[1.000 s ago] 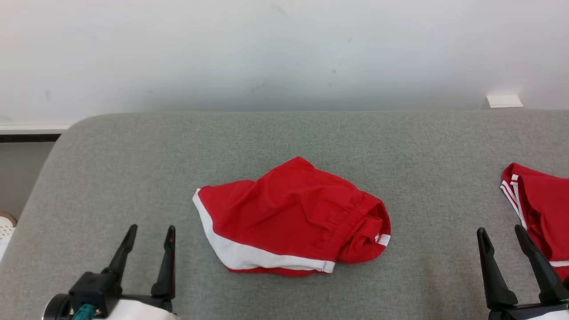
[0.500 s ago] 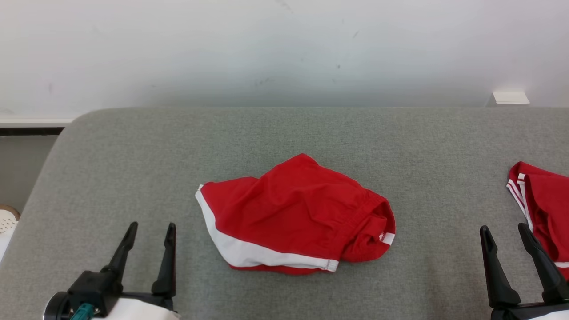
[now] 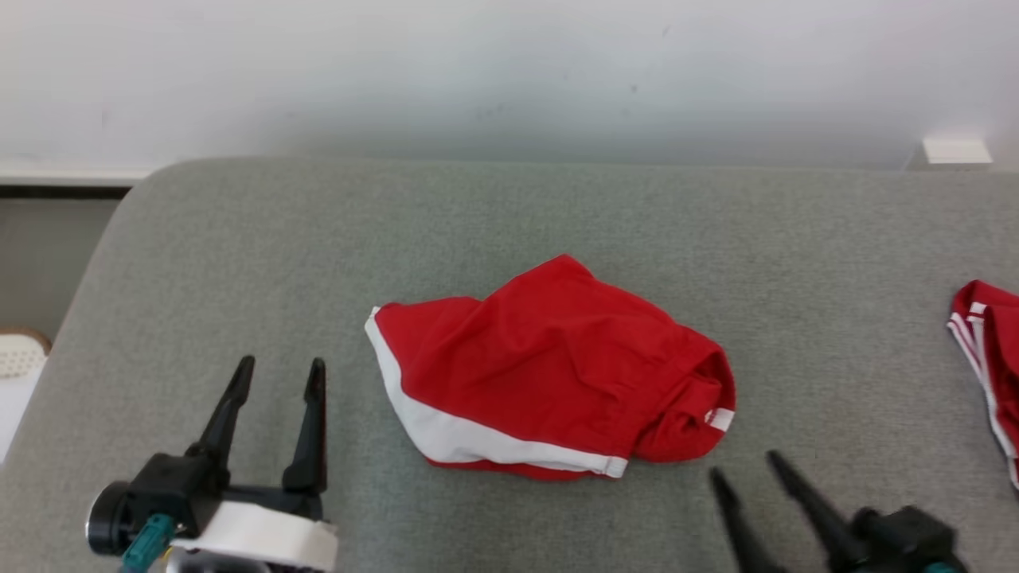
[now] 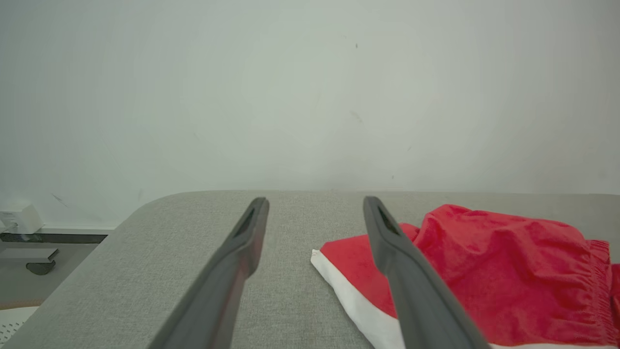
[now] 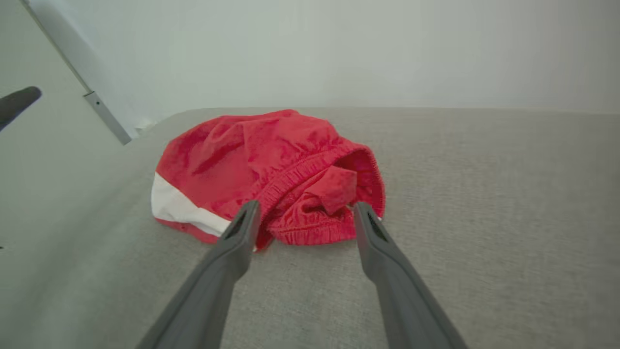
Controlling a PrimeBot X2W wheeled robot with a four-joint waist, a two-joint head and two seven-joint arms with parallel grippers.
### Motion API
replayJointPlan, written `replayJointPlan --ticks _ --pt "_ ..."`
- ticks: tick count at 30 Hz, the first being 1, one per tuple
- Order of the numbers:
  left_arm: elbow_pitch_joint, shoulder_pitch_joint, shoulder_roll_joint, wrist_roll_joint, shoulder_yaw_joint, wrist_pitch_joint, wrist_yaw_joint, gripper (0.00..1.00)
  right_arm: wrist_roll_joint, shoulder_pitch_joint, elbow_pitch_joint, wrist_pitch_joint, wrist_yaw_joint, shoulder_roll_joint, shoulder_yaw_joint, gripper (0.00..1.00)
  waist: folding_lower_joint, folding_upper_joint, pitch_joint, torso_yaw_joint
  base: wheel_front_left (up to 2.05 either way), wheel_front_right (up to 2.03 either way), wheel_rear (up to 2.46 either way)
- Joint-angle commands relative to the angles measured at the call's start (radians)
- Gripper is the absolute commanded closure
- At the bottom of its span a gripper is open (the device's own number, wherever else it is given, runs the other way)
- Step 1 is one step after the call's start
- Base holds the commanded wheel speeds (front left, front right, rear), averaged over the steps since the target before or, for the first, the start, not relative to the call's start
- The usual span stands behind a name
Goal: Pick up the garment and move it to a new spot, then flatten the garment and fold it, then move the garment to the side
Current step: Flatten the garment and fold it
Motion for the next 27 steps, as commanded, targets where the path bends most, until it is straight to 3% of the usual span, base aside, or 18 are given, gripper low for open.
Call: replayJointPlan --ticks 1,6,14,15,16,17,27 --pt "-0.007 -0.017 -0.004 0.017 -0.003 -0.008 0.0 0.0 0.02 -0.02 0.018 -0.004 -0.003 -0.011 0.021 0.0 -0.0001 0.0 0.026 0.023 0.0 0.0 0.0" --pt "-0.005 -0.073 -0.023 0.024 -0.021 -0.018 -0.008 0.0 0.072 -0.098 0.146 -0.034 -0.003 -0.039 0.15 0.0 -0.0001 0.0 0.082 0.069 0.0 0.0 0.0" --pt "0.026 -0.13 -0.046 0.022 -0.029 -0.034 -0.024 0.0 0.134 -0.26 0.345 -0.102 -0.003 -0.059 0.25 0.0 -0.0001 0.0 0.134 0.11 0.0 0.0 0.0" --pt "0.03 -0.134 -0.048 0.023 -0.028 -0.035 -0.025 0.0 0.139 -0.274 0.365 -0.109 -0.003 -0.063 0.261 0.51 -0.0001 0.0 0.136 0.111 0.0 0.0 0.0" --pt "0.033 -0.136 -0.049 0.025 -0.027 -0.037 -0.026 0.0 0.149 -0.286 0.376 -0.119 -0.003 -0.064 0.268 0.58 -0.0001 0.0 0.139 0.112 0.0 0.0 0.0" --pt "0.036 -0.139 -0.05 0.027 -0.025 -0.037 -0.026 0.0 0.156 -0.295 0.388 -0.126 -0.003 -0.066 0.271 1.0 -0.0001 0.0 0.14 0.112 0.0 0.0 0.0" --pt "0.044 -0.125 -0.047 0.033 0.001 -0.042 -0.016 0.0 0.175 -0.281 0.325 -0.136 -0.003 -0.135 0.231 1.0 -0.0001 0.0 0.139 0.065 0.0 0.0 0.0"
